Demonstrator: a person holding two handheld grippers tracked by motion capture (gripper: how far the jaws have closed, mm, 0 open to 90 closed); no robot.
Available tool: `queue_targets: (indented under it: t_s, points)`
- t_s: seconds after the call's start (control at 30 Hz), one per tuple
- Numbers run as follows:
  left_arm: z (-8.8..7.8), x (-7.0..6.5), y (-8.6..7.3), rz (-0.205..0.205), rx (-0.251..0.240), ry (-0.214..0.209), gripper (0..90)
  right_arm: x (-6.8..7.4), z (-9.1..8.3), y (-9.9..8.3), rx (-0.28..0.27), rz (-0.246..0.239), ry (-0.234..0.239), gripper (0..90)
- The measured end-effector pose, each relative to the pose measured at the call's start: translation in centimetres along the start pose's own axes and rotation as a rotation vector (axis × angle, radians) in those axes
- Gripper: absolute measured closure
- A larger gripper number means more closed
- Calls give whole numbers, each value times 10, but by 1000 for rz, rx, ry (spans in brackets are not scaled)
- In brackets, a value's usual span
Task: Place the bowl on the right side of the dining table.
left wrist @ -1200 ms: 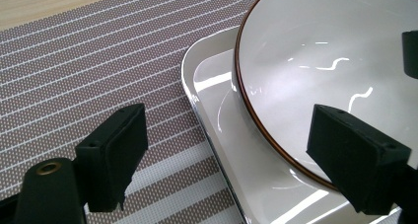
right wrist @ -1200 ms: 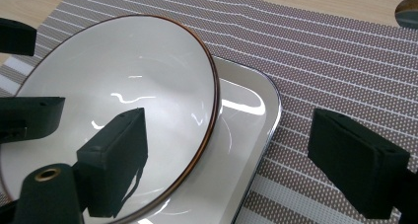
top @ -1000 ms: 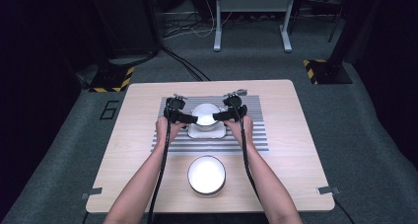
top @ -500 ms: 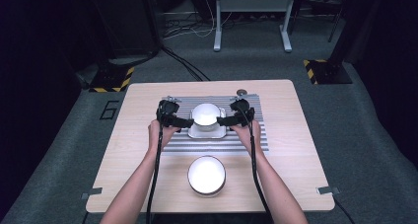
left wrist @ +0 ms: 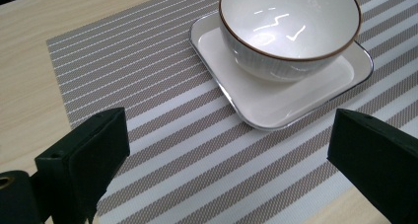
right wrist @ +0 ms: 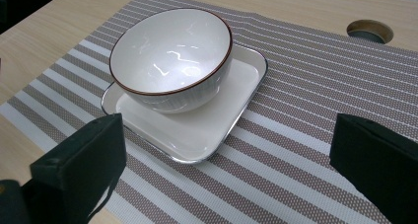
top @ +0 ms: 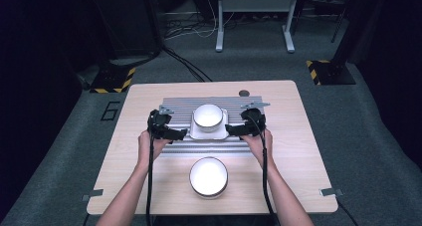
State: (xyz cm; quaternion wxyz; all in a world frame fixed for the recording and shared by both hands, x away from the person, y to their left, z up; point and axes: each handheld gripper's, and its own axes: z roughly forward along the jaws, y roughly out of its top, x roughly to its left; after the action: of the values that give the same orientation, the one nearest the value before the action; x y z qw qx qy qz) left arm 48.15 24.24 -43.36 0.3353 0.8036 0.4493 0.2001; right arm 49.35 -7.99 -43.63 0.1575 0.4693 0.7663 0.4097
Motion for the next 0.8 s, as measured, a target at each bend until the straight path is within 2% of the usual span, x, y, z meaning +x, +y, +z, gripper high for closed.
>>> queue_targets:
  t_s: [0.23, 0.43, 0.8]
  points:
    - [-17, -1, -18, 19, -12, 10, 22, 3, -19, -11, -21, -22, -12, 3]
    - [-28, 1, -35, 10, -17, 18, 21, 4, -38, -27, -27, -48, -26, 2]
    - [-47, 0, -62, 0, -35, 43, 21, 1, -62, -52, -34, -54, -53, 2]
